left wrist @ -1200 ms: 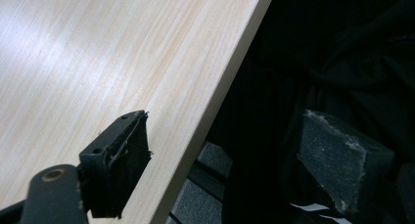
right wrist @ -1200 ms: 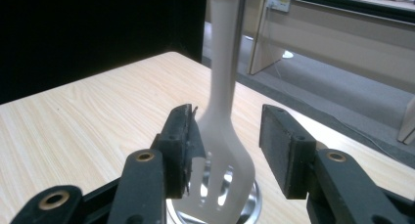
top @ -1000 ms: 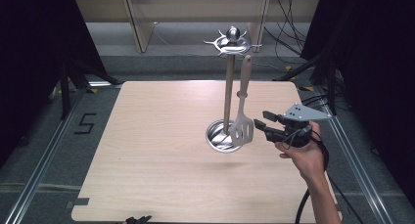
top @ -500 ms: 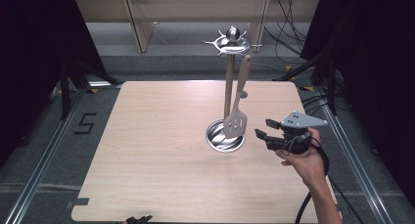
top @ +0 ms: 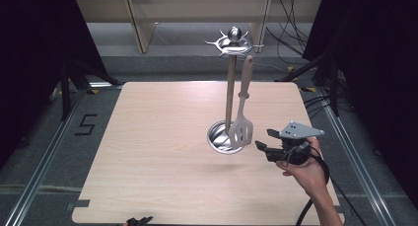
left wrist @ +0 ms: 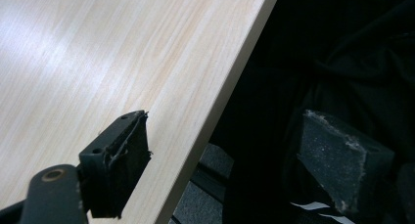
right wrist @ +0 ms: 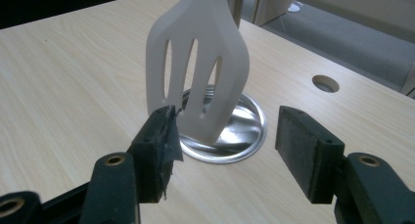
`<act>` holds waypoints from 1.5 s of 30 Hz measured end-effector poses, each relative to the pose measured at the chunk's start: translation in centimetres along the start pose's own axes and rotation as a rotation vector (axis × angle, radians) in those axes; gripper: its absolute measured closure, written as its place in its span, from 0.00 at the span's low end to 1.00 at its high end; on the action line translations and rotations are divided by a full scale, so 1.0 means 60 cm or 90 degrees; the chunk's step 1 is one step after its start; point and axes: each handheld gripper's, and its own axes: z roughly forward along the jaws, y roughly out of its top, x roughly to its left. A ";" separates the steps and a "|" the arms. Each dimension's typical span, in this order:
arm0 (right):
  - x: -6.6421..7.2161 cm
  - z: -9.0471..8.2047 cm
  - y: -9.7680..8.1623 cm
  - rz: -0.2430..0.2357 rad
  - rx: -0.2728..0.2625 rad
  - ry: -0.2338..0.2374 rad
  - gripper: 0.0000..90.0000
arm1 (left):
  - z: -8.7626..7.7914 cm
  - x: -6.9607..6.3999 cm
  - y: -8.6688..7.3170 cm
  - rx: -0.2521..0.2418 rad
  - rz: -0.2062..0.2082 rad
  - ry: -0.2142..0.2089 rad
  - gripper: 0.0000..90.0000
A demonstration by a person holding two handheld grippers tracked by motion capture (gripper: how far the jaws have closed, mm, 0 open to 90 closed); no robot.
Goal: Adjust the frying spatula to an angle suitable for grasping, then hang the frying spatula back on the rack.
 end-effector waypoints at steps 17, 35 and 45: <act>0.004 0.001 -0.031 -0.021 0.018 0.006 0.43 | -0.005 0.001 0.000 0.000 0.004 -0.016 0.20; 0.001 -0.001 -0.061 -0.016 0.045 0.007 0.42 | -0.004 -0.004 -0.001 -0.002 0.013 0.002 0.20; 0.008 -0.002 -0.067 -0.009 0.048 0.018 0.40 | -0.012 -0.003 -0.002 0.010 0.011 -0.001 0.20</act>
